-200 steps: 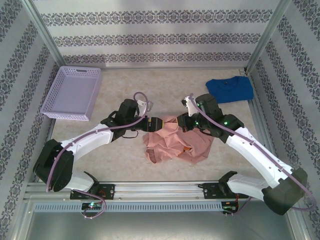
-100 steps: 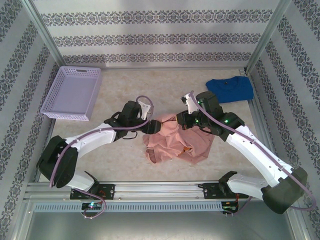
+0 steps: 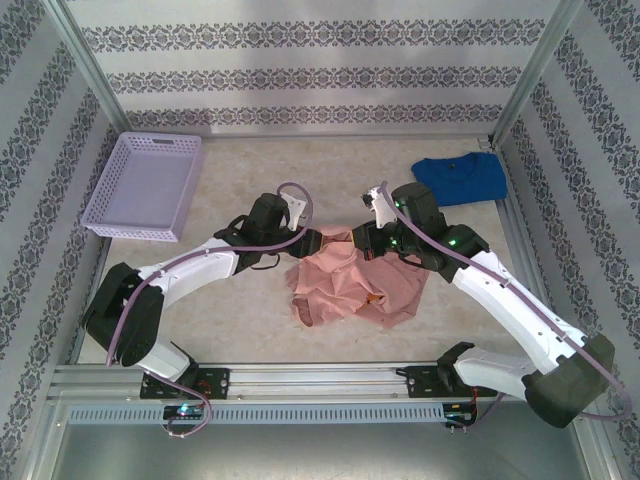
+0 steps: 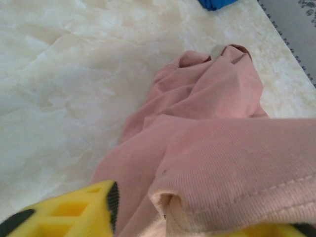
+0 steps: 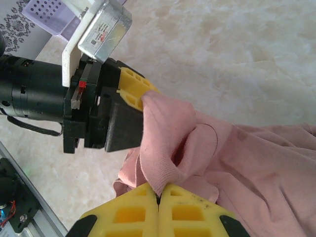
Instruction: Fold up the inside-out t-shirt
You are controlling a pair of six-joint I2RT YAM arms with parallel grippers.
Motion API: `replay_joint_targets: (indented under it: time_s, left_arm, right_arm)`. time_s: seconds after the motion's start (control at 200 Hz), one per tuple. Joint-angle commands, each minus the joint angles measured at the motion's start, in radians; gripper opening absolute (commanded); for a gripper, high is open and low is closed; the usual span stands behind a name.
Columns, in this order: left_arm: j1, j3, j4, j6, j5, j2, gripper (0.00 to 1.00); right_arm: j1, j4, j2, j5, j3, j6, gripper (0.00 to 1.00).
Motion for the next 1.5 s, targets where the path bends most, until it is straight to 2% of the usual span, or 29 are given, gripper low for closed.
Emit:
replay_joint_targets:
  time_s: [0.0,0.21,0.445,0.555,0.625,0.744,0.844,0.924,1.069,1.194,1.289,1.384,1.429,1.494]
  left_arm:
    - [-0.008,0.038,-0.030,0.035,-0.092,0.008,0.38]
    - [-0.002,0.070,-0.156,0.085,-0.224,-0.026,0.27]
    - [0.006,0.106,-0.311,0.079,-0.253,-0.103,0.17]
    - [0.011,0.124,-0.376,0.041,-0.257,-0.143,0.17]
    - [0.015,0.127,-0.401,0.013,-0.227,-0.175,0.16]
    - [0.018,0.110,-0.415,-0.028,-0.102,-0.249,0.16]
    - [0.018,0.065,-0.480,-0.057,-0.076,-0.324,0.13]
    - [0.015,-0.015,-0.518,-0.091,-0.040,-0.402,0.09]
    - [-0.030,-0.203,-0.472,-0.182,0.050,-0.510,0.03]
    - [-0.088,-0.281,-0.442,-0.226,0.026,-0.531,0.00]
    - [-0.146,-0.314,-0.446,-0.250,-0.004,-0.532,0.00]
    - [-0.200,-0.366,-0.404,-0.298,0.013,-0.517,0.01]
    - [-0.216,-0.383,-0.393,-0.310,0.023,-0.503,0.07]
    - [-0.223,-0.386,-0.404,-0.313,0.041,-0.486,0.17]
  right_arm:
    - [-0.012,0.004,0.003,-0.020,0.020,0.012,0.00]
    - [-0.015,-0.068,-0.005,0.045,0.048,-0.025,0.00]
    - [-0.013,-0.106,0.001,0.088,0.074,-0.052,0.00]
    - [-0.003,-0.110,0.011,0.100,0.079,-0.062,0.00]
    - [0.016,-0.119,0.022,0.126,0.086,-0.076,0.00]
    - [0.060,-0.125,0.047,0.151,0.094,-0.084,0.00]
    - [0.096,-0.176,0.046,0.174,0.081,-0.093,0.00]
    - [0.124,-0.207,0.008,0.168,0.027,-0.070,0.00]
    - [0.179,-0.215,-0.067,0.119,-0.107,0.035,0.00]
    - [0.219,-0.183,-0.134,0.093,-0.222,0.107,0.00]
    - [0.249,-0.170,-0.180,0.109,-0.302,0.169,0.00]
    - [0.292,-0.136,-0.211,0.113,-0.386,0.236,0.00]
    - [0.312,-0.133,-0.215,0.114,-0.422,0.252,0.05]
    - [0.333,-0.169,-0.217,0.122,-0.444,0.262,0.20]
